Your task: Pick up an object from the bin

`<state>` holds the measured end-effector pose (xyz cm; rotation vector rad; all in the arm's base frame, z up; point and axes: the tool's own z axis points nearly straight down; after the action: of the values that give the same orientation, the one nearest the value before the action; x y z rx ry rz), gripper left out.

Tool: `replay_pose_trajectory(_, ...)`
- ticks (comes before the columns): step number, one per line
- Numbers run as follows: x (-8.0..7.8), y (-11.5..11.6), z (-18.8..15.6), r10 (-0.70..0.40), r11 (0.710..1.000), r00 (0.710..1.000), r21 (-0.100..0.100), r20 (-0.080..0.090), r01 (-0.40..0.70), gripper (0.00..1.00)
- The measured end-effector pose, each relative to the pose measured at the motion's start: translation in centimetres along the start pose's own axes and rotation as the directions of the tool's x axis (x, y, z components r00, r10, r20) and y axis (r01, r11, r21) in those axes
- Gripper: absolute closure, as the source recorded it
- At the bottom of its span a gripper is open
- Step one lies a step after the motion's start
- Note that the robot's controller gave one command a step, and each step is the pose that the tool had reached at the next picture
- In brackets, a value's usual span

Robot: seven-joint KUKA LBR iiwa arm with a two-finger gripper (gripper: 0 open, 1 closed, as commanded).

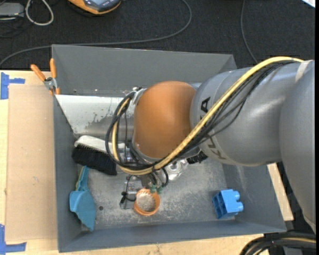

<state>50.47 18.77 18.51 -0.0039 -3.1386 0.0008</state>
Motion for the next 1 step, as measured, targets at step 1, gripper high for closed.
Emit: replay_pose_trajectory(1,-0.7,-11.52,2.69,0.035,0.999,0.999,0.002,-0.006,-0.035,0.0)
